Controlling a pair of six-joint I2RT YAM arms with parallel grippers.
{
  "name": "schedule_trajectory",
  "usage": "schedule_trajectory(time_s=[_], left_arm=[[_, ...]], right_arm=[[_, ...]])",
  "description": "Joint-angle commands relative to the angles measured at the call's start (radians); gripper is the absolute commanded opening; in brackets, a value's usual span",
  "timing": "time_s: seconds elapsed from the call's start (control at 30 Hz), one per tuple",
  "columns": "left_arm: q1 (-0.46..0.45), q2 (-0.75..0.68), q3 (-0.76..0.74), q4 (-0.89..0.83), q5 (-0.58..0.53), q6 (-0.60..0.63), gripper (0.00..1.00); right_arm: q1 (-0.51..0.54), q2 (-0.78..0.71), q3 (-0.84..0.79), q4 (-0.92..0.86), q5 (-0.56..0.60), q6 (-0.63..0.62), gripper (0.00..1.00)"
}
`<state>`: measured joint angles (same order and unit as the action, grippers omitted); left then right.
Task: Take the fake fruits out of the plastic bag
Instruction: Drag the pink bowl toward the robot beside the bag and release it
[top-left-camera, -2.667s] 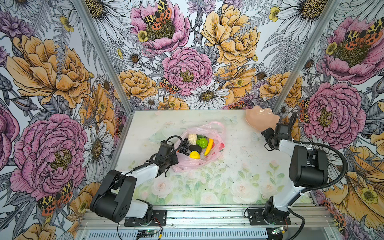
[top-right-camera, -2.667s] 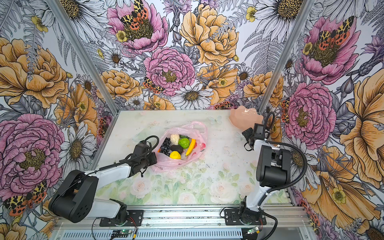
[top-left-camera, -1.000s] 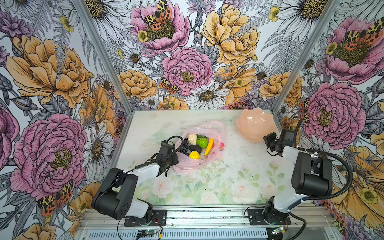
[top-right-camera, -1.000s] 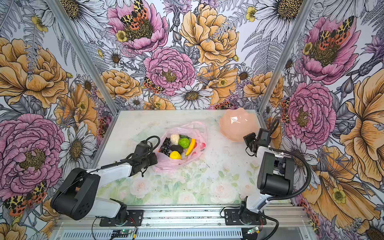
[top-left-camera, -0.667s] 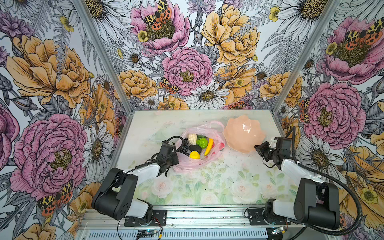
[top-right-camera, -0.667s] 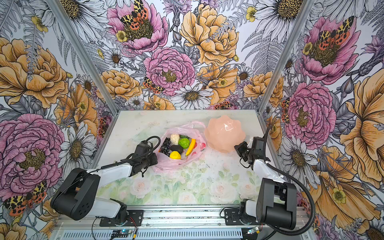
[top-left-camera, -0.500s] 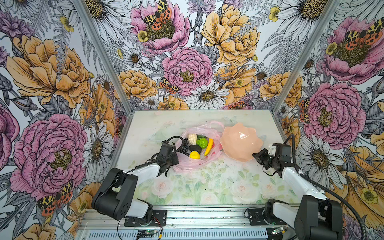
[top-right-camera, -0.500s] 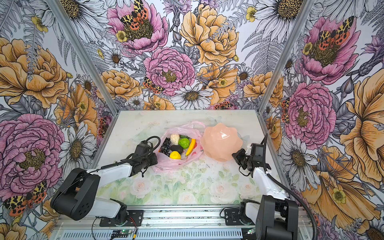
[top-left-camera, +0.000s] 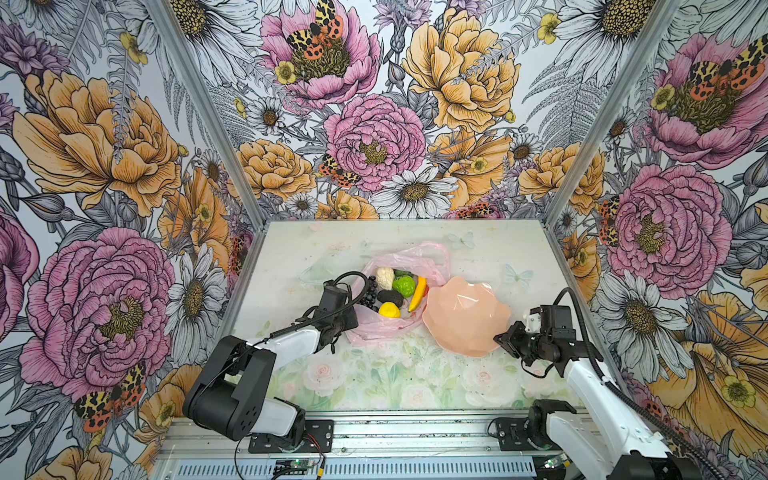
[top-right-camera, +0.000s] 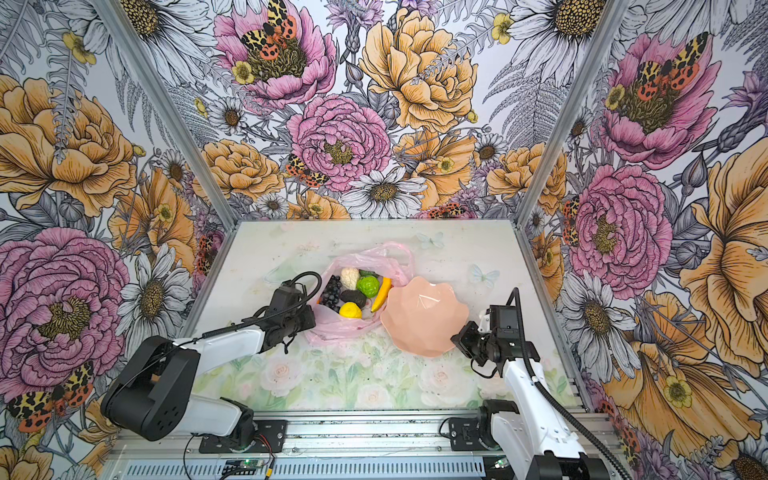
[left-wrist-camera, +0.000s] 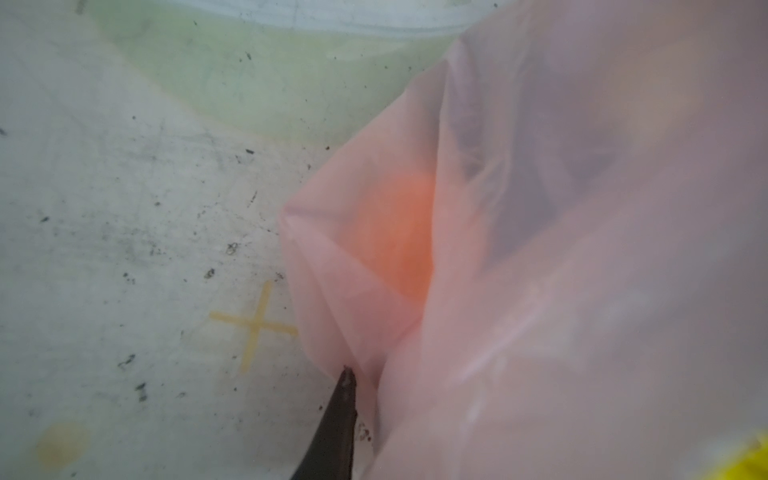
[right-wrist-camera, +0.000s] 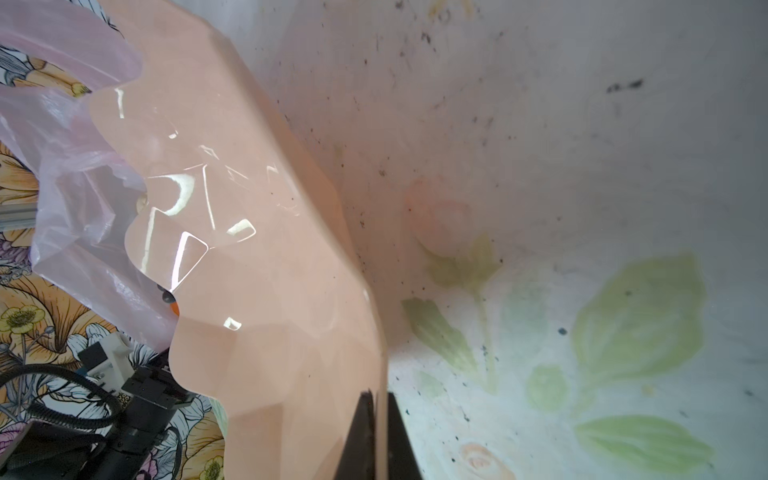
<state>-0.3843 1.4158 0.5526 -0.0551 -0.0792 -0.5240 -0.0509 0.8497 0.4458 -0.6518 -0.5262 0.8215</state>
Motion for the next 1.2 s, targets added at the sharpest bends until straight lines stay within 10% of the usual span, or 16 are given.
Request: schedule_trajectory(time_s=[0.0,0.27,0.8,1.17], left_arm=[[-0.01,0.009,0.021,0.004,-0.021,0.014,0.18],[-0.013,0.011,0.024,0.003,-0.019,0.015,0.18],[-0.016,0.001,0.023,-0.003,-0.028,0.016,0.18],[-0.016,-0.006,0.023,-0.009,-0.03,0.02,0.19]], right_arm=[[0.046,-0.04,-0.03,-0.031,0.03,0.033,0.0],[0.147,-0.023,-0.062,-0.019,0.115,0.035,0.02],[0.171,-0.036,0.039,-0.047,0.203,0.028,0.7],[0.184,-0.042,0.19,-0.062,0.452,0.025,0.84]])
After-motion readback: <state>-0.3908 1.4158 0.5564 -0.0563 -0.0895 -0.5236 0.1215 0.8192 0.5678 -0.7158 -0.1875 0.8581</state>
